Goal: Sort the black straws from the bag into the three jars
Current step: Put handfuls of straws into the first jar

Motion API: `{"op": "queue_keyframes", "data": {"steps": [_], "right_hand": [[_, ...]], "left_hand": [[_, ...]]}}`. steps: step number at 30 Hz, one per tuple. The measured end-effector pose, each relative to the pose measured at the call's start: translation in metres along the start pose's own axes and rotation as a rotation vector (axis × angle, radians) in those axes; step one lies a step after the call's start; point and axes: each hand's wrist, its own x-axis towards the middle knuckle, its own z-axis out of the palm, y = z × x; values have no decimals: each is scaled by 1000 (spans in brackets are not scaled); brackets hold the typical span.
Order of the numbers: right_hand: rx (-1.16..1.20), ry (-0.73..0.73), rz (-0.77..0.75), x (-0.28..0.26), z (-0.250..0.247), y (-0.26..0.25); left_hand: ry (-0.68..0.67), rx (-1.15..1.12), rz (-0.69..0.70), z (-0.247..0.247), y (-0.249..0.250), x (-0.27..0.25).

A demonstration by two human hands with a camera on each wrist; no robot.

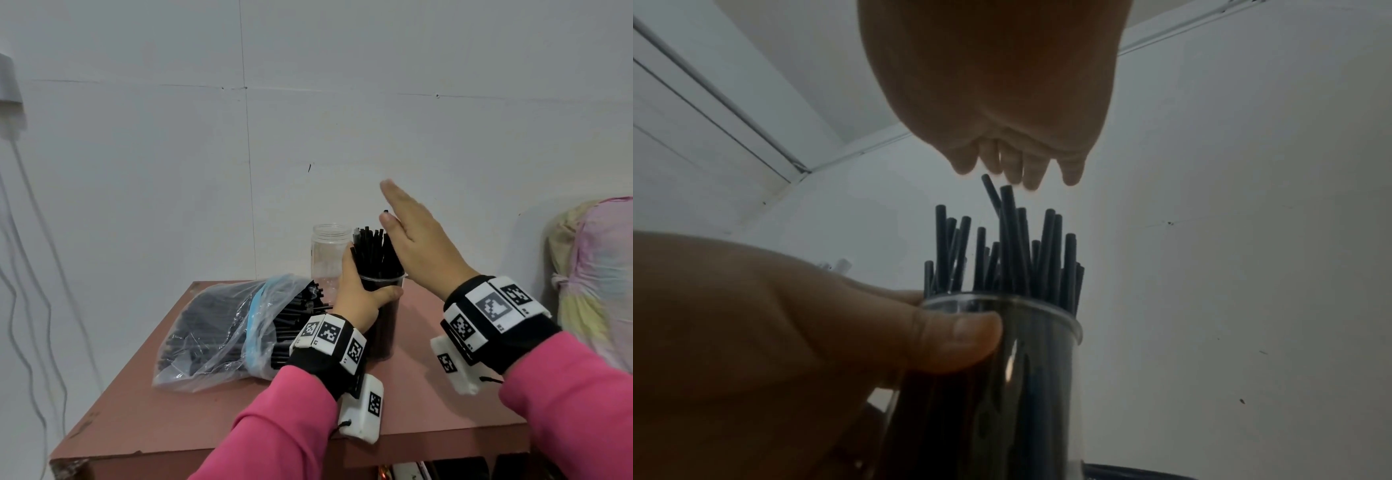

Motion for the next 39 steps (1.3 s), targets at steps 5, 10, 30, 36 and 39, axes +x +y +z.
{"op": "queue_keyframes", "data": {"steps": [5, 10, 30, 36, 39], "right_hand": [[175, 143, 89, -4, 3, 3], [353, 357, 167, -1, -3, 1], [-329, -111, 28, -3, 24, 17], [-285, -70, 48, -8, 19, 24], [-147, 204, -31, -21, 14, 21]], "left_hand": [[12, 5, -15, 1, 1, -2], [13, 9, -18, 0, 1, -2], [-23, -8, -32, 2, 14, -8], [-56, -36, -182, -2, 23, -17], [-34, -17, -238, -5, 28, -25]]}}
